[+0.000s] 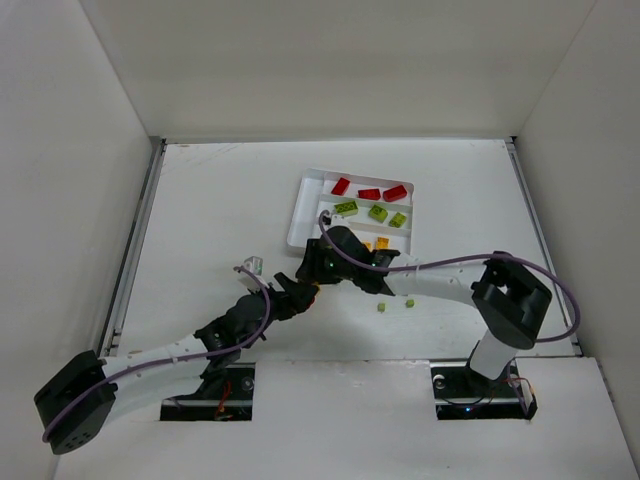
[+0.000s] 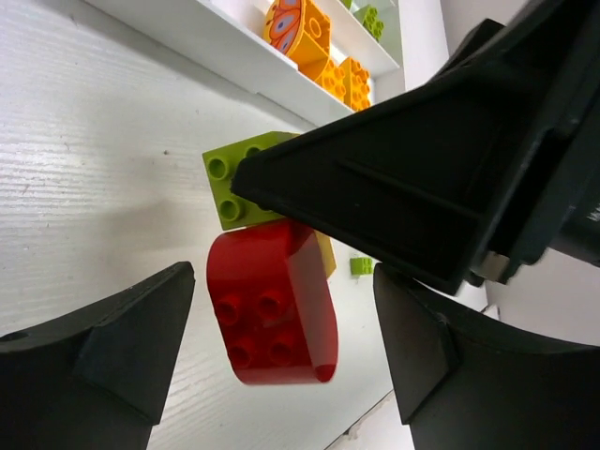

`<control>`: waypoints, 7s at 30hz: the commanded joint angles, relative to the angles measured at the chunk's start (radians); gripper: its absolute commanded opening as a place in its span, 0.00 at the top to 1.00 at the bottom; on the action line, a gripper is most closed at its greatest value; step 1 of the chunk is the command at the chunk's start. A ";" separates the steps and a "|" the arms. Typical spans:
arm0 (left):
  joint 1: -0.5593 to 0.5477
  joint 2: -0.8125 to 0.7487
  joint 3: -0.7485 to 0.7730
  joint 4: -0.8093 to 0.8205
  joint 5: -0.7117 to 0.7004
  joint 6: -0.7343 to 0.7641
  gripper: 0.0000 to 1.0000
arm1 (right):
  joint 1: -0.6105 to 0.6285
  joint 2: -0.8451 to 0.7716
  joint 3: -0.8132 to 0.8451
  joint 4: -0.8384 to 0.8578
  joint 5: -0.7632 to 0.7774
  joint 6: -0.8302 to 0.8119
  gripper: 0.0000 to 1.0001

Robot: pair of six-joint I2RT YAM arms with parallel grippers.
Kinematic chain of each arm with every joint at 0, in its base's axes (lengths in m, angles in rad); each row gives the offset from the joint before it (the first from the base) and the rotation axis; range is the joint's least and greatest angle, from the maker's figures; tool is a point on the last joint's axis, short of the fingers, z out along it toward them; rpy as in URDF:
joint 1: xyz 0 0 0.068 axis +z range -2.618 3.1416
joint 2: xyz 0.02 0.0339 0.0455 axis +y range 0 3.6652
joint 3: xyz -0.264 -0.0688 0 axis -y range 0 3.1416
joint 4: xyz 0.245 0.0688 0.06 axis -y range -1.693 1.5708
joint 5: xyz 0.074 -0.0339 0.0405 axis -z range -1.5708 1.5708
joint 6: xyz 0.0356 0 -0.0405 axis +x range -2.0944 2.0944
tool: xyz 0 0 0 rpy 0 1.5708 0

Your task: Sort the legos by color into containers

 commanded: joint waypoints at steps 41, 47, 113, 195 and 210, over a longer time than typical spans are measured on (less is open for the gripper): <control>-0.033 0.027 -0.027 0.142 -0.074 -0.032 0.80 | -0.033 -0.115 -0.114 0.187 -0.022 0.088 0.49; -0.047 0.009 -0.022 0.133 -0.074 -0.024 0.82 | -0.062 -0.138 -0.153 0.213 0.005 0.101 0.53; 0.329 1.520 1.661 -0.203 0.160 0.566 0.50 | -0.321 -0.652 -0.717 0.347 0.046 0.011 0.51; -0.076 0.561 0.279 0.509 0.009 0.195 0.63 | -0.222 -0.341 -0.355 0.377 -0.064 0.327 0.52; -0.055 0.426 0.131 0.497 0.085 0.189 0.86 | -0.222 -0.430 -0.466 0.378 -0.066 0.289 0.26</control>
